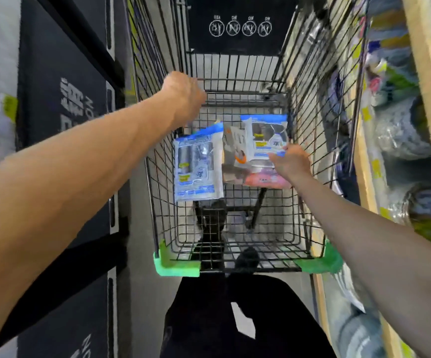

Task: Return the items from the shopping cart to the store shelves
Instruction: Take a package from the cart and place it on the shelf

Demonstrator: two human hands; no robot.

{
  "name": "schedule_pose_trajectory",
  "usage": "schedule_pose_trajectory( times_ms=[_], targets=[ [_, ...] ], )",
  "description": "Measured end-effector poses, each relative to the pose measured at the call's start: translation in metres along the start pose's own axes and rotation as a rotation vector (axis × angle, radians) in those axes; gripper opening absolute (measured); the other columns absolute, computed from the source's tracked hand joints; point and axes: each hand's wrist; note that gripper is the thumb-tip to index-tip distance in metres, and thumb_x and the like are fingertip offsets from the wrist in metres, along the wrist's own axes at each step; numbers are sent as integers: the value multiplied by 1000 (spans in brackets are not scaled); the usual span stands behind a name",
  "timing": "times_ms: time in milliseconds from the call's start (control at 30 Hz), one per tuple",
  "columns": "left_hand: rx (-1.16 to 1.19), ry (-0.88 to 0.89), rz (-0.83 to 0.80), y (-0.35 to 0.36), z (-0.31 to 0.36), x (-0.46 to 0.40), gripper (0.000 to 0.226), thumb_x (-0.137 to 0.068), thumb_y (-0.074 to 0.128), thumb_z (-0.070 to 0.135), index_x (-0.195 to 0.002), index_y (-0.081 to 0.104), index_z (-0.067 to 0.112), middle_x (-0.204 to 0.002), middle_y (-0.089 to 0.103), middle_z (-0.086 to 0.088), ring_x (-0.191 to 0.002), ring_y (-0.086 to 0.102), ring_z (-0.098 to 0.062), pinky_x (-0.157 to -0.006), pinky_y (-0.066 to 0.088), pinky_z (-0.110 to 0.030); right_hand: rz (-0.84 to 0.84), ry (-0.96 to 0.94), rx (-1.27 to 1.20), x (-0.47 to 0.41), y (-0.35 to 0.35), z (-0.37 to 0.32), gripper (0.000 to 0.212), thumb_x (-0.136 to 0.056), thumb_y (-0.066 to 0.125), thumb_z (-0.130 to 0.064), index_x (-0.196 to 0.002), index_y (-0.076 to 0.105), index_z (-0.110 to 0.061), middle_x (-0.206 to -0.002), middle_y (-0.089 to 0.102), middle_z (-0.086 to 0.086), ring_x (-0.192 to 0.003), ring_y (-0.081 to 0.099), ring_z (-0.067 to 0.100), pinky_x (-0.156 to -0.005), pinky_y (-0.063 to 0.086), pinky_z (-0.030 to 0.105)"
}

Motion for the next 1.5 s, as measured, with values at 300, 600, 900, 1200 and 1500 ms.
schedule_pose_trajectory(
  times_ms=[300, 600, 900, 1200, 1500],
  targets=[
    [262, 54, -365, 89, 14, -55, 83, -81, 80, 39, -146, 41, 8, -140, 55, -12, -127, 53, -32, -97, 48, -43, -26, 163, 17, -61, 21, 5, 53, -100, 51, -41, -121, 58, 8, -127, 61, 23, -117, 58, 38, -84, 44, 35],
    [457, 102, -531, 112, 35, -88, 117, -62, 92, 41, -155, 23, 20, -152, 44, -6, -137, 45, -33, -112, 39, -49, -33, 197, 60, -77, 28, -1, 71, -77, 82, -42, -126, 51, -1, -128, 61, 16, -119, 59, 33, -88, 49, 36],
    [454, 109, -498, 111, 37, -87, 109, -38, 93, 63, -127, 51, 16, -117, 63, -1, -108, 60, -28, -98, 50, -44, 4, 193, 20, -66, 24, -17, 80, -61, 94, -24, -127, 53, -7, -134, 51, 14, -117, 59, 32, -90, 50, 33],
    [643, 281, -544, 76, 30, -56, 36, -72, 88, 15, -94, 60, 18, -90, 63, -1, -86, 55, -19, -65, 44, -27, 121, 174, -151, -11, -20, -17, 47, -68, 84, -35, -106, 69, -13, -102, 72, 7, -84, 64, 23, -63, 42, 23],
    [799, 375, -418, -23, -2, -23, 19, -76, 85, 16, -86, 69, 17, -82, 72, 1, -79, 66, -21, -74, 53, -32, -216, 201, -1288, 71, -63, -8, 26, -77, 77, -9, -103, 71, -6, -90, 76, 7, -68, 73, 22, -50, 58, 35]
  ],
)
Point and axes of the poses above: each hand's wrist, its own x-axis away from the middle knuckle, its own y-axis out of the palm, z = x × y
